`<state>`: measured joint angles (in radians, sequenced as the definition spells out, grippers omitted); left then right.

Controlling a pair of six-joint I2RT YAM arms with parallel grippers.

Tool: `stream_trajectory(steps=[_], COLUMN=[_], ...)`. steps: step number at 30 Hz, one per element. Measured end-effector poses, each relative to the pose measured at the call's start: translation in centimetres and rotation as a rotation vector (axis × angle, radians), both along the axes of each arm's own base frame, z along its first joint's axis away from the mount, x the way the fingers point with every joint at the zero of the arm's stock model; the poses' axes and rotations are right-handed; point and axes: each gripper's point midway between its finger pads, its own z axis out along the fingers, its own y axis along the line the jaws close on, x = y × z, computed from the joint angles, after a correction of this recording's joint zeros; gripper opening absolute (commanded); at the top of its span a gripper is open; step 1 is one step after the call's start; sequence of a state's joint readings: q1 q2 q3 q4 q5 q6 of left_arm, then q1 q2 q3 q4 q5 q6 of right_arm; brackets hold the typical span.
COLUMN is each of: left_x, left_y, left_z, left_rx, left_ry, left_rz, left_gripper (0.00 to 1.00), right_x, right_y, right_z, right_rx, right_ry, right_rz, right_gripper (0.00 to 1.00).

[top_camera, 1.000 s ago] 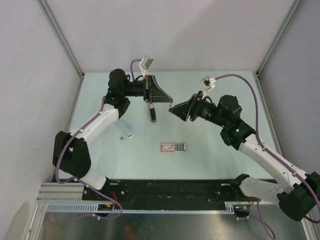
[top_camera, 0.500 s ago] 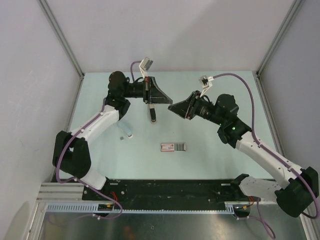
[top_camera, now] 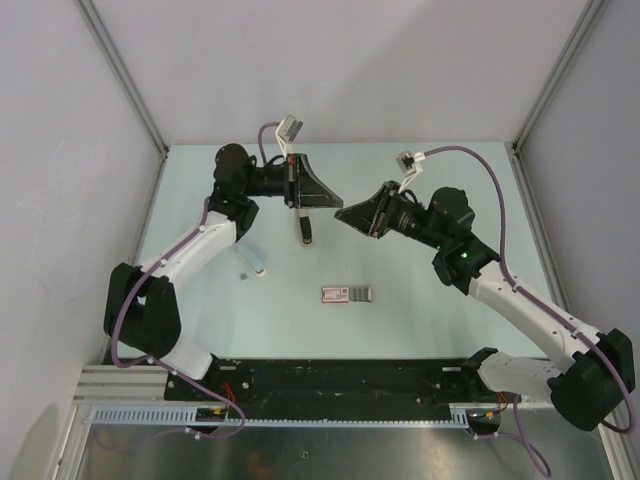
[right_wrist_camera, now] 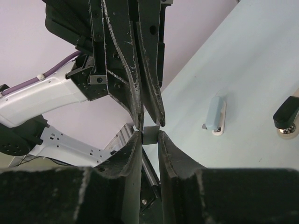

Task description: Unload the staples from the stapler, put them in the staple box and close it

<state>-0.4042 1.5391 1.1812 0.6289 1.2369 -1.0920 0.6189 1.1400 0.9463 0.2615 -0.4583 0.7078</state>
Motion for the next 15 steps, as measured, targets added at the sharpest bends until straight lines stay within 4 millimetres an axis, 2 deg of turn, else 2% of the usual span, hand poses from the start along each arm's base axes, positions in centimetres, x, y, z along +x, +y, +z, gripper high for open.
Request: stream_trajectory(steps=[1, 3, 10, 15], left_x=[0.0, 0.0, 0.2, 0.9], left_y=[0.0, 0.1, 0.2, 0.8], left_z=[0.0, -0.1, -0.3, -0.3], left_rx=[0.0, 0.0, 0.001, 0.0], left_ry=[0.001, 0.002, 0.003, 0.008], left_rz=[0.002, 0.003, 0.009, 0.043], left_gripper=[0.0, 0.08, 0.64, 0.84], right_x=[0.0, 0.1, 0.1, 0.1], right_y=[0.0, 0.1, 0.2, 0.1], right_z=[-0.1, -0.1, -0.3, -1.6], right_rx=[-0.001, 0.0, -0.001, -0.046], right_ry=[0.001, 0.003, 0.011, 0.043], right_rz=[0.001, 0.003, 0.004, -0.002], right_gripper=[0.15, 0.13, 0.08, 0.07])
